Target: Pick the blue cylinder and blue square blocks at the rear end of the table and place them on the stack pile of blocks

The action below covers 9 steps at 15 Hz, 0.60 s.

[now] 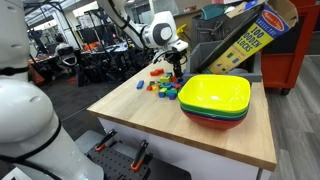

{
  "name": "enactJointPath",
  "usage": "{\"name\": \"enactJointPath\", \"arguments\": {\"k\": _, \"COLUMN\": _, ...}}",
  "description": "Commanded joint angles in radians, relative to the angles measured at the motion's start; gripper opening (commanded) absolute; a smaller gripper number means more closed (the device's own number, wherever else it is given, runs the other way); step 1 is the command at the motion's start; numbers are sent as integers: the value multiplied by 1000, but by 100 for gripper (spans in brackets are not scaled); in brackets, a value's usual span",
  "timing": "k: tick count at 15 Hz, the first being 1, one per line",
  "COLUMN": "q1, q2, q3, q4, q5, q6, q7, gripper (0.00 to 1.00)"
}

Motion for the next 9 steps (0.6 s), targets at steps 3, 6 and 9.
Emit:
{"name": "enactJointPath", "arguments": {"k": 3, "q1": 41, "q2": -66, "q3": -33, "q4": -22, "q5": -72, "q6": 47, "q7": 35, "gripper": 100}}
{"name": "enactJointPath", "arguments": {"k": 6, "q1": 36, "q2": -132, "q3": 0, "q4": -69, "q5": -48, "q6": 20, "q7": -10, "gripper": 100}}
{"name": "enactJointPath", "arguments": {"k": 9, "q1": 34, "q2": -196, "q3": 40, "q4": -135, "q5": -36, "q6": 26, "q7": -67, "gripper": 100}}
